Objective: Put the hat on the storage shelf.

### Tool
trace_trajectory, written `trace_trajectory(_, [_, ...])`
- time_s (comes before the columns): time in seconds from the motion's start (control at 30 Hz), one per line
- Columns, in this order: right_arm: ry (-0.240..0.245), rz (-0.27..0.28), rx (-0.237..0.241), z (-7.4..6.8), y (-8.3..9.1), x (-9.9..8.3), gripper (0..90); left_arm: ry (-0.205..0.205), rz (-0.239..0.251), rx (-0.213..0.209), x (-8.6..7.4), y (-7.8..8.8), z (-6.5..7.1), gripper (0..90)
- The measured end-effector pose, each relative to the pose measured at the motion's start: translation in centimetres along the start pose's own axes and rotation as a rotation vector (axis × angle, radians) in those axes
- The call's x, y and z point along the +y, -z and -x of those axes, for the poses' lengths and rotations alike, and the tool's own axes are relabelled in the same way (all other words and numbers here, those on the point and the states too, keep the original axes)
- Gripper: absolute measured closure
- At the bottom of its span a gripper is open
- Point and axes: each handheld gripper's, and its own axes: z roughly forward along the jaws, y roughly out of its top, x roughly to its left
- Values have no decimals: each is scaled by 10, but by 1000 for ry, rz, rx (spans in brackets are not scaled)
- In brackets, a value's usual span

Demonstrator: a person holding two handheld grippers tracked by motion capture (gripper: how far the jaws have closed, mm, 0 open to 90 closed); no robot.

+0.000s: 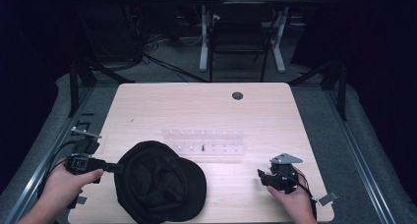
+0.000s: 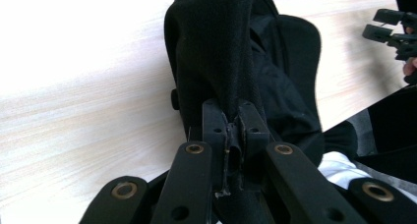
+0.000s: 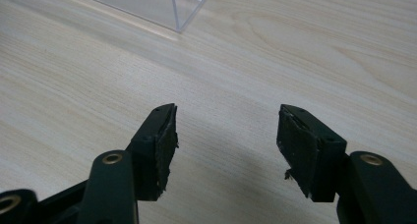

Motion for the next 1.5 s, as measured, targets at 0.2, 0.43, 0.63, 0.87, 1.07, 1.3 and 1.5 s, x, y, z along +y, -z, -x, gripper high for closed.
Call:
trace_trajectory(0.2, [-2, -1, 1, 0, 0, 0, 395, 9, 3, -5, 7, 6, 7, 850])
trace_trajectory(0.43, [-10, 3, 3, 1, 0, 0, 396, 23, -17, -32, 17, 14, 20, 851])
trace_trajectory(0.63, [-13, 2, 3, 2, 1, 0, 396, 48, -29, -82, 26, 19, 27, 852])
trace_trajectory(0.87, [-18, 8, 6, 4, 1, 0, 395, 121, -37, -159, 28, 20, 25, 853])
trace_trajectory(1.07, [-19, 6, 6, 4, 0, 0, 395, 158, -36, -222, 29, 21, 26, 854])
trace_trajectory(1.3, [-18, 3, 1, 5, 1, 0, 395, 173, -17, -259, 34, 27, 30, 854])
trace_trajectory(1.5, [-27, 3, 0, 5, 1, -1, 394, 161, -5, -252, 38, 33, 34, 854])
